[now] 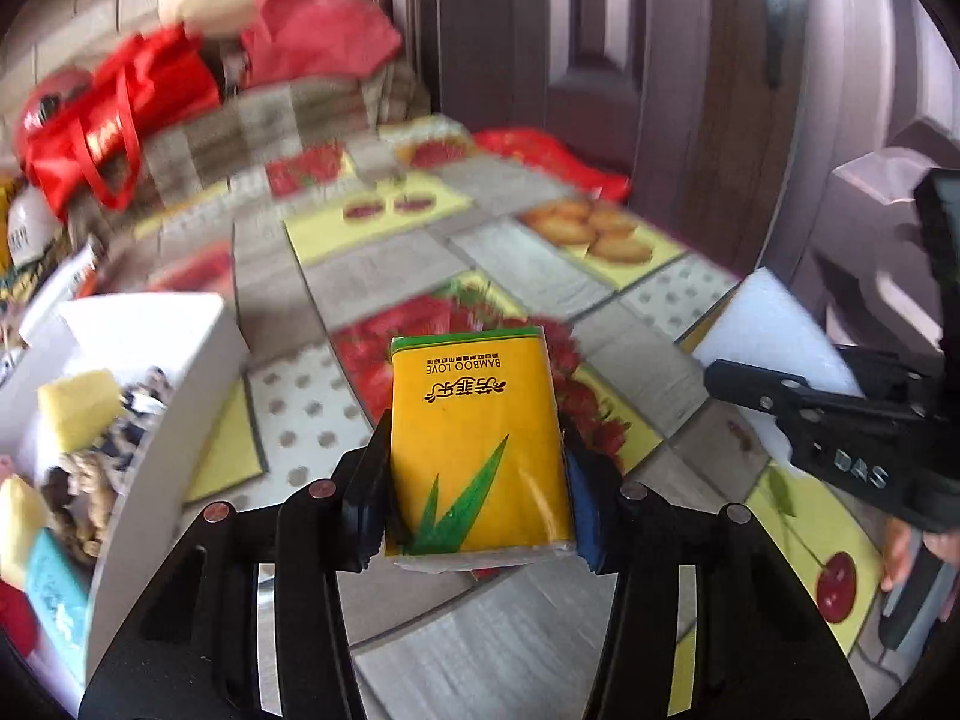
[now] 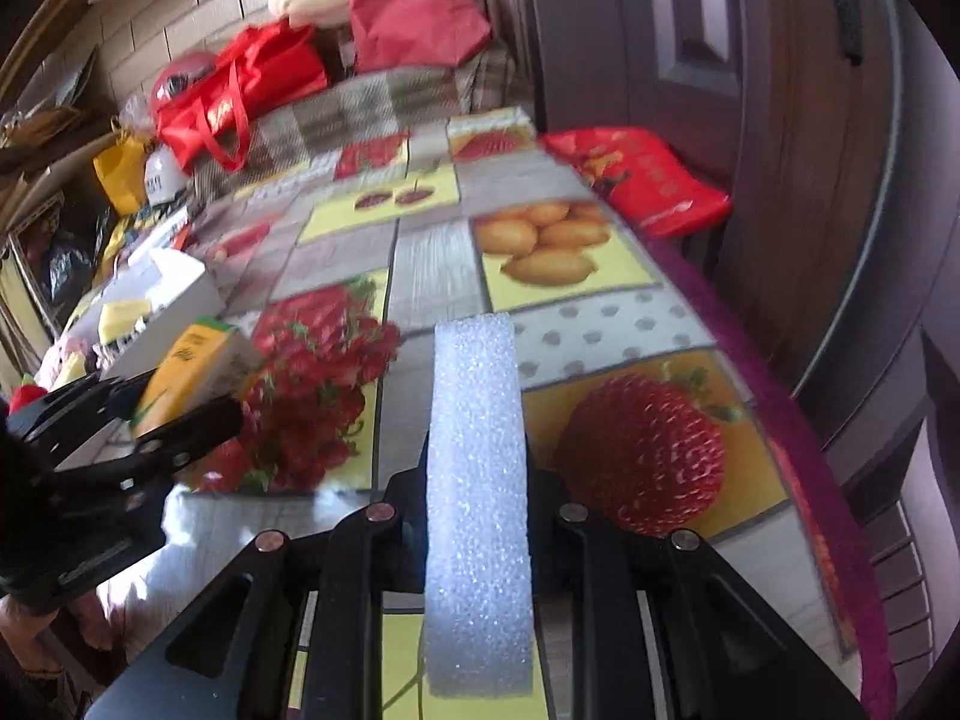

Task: Organize soft objects
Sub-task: 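Carry the yellow tissue pack over the tray while right tool carries the foam strip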

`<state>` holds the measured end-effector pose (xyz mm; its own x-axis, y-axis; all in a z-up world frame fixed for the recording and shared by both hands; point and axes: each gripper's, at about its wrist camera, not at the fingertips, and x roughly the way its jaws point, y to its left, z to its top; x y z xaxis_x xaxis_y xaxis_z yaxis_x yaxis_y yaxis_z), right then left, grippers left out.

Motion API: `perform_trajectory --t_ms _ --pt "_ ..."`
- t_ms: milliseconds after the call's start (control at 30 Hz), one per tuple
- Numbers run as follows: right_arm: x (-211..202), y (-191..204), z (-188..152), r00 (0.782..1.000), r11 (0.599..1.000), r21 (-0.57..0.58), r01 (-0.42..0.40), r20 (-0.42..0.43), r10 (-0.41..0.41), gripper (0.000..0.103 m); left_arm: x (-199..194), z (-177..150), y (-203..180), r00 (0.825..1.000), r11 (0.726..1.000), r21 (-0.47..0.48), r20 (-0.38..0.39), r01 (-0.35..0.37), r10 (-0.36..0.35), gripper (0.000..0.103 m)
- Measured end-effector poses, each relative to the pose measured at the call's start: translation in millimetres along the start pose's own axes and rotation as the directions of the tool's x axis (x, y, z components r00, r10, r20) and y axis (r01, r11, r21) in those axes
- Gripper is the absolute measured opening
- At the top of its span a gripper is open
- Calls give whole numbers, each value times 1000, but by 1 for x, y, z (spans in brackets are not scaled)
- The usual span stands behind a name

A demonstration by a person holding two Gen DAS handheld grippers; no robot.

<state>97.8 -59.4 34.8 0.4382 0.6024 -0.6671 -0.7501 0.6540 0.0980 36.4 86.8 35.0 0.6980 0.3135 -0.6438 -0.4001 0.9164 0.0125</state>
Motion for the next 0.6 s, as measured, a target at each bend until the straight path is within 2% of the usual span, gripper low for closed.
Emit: perform_trajectory --t_ms 100,267,433,600 --pt "-12 2 1 997 1000 18 -12 82 11 19 -24 -5 -3 994 999 29 109 -26 23 48" --pt "-29 14 1 976 999 29 -26 215 19 19 -50 -13 -3 975 996 56 218 -62 48 49" --pt "-43 32 -3 949 1000 -18 -13 314 18 19 -70 -26 6 967 996 64 250 -60 42 49" --pt "-46 52 -7 947 997 -60 -42 316 59 19 -92 -45 28 965 999 26 258 -46 38 49"
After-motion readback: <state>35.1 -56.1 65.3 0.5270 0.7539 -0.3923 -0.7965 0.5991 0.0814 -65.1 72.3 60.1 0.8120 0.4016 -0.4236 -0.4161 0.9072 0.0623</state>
